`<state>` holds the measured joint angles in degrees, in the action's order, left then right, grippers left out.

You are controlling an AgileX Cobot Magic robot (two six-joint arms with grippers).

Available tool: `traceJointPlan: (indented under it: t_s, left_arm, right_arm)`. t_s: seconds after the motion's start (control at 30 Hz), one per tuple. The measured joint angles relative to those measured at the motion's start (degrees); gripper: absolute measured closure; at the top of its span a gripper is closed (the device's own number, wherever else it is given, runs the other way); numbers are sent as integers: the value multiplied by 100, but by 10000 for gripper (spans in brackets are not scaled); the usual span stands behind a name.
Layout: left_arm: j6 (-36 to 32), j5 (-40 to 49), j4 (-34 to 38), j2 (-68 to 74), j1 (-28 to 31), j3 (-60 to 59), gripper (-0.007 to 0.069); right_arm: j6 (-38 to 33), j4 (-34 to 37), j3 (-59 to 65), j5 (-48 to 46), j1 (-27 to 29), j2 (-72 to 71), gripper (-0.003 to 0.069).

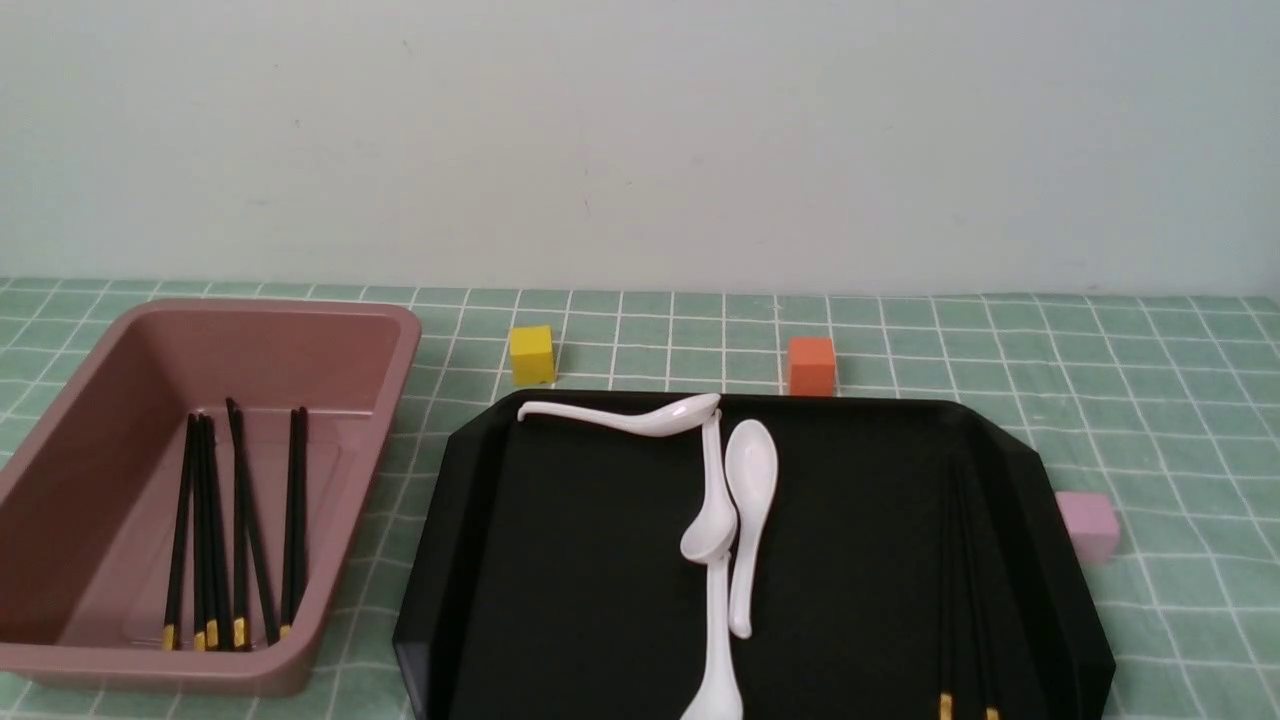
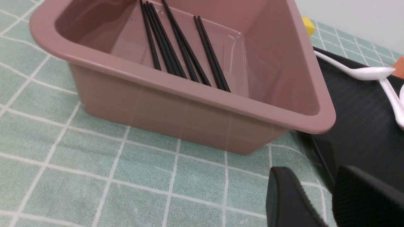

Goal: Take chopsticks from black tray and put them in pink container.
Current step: 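Move the gripper over the chopsticks on the black tray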

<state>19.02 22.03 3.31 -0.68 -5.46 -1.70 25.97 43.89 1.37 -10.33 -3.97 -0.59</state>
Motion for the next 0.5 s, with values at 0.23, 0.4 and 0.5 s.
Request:
traceJointPlan:
  t_s: [0.23,0.4,0.5]
  left_arm:
    - [0,0,0,0,0,0,385]
    - [0,0,0,0,0,0,385]
    - [0,0,0,0,0,0,385]
  right_arm:
    - [-1368,24,-683,217,0,9,442]
    - [-2937,-46,-1944,-87,0,672,535]
    - [-3730,-81,-2778,-1016,0,1638,652]
